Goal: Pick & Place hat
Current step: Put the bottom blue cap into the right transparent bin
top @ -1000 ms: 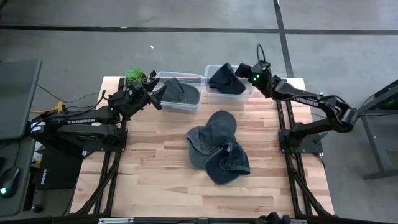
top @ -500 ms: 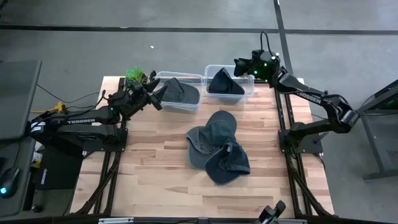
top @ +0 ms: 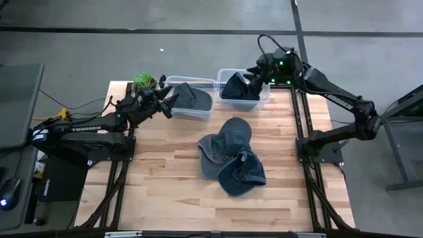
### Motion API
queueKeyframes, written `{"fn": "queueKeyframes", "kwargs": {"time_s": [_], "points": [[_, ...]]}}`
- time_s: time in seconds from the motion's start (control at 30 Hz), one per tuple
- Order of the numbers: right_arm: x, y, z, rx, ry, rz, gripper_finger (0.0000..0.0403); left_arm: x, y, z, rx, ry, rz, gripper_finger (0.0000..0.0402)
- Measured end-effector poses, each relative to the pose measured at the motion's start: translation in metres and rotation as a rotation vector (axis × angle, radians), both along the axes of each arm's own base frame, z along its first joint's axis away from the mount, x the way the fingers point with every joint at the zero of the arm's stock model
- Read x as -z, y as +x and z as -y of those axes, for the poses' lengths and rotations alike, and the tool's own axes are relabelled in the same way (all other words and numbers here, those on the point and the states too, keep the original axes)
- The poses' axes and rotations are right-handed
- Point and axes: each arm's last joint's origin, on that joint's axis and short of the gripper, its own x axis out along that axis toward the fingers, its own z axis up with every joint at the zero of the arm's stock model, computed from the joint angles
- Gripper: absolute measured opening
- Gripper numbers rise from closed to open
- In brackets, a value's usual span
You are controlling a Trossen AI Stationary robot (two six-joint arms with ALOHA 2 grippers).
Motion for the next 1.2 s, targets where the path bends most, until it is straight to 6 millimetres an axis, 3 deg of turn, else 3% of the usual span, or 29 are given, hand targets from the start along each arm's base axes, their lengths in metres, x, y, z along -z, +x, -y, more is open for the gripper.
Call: {"fn": "queueKeyframes", "kwargs": {"time_s": [0.53, 0.8, 1.2], "points": [[0.019, 0.015, -0.069, -0.341, 0.014, -0.322, 0.0139, 0.001, 0.001, 0.001, 0.054, 0.0, -0.012, 0.0248], [0.027, 0.016, -0.1, -0.291, 0.207, -0.384, 0.0139, 0.005, 0.003, 0.004, 0.17, -0.009, -0.05, 0.0248], [0.039, 0.012, -0.152, -0.196, 0.208, -0.507, 0.0139, 0.021, 0.018, 0.01, 0.496, -0.129, -0.117, 0.0248]]}}
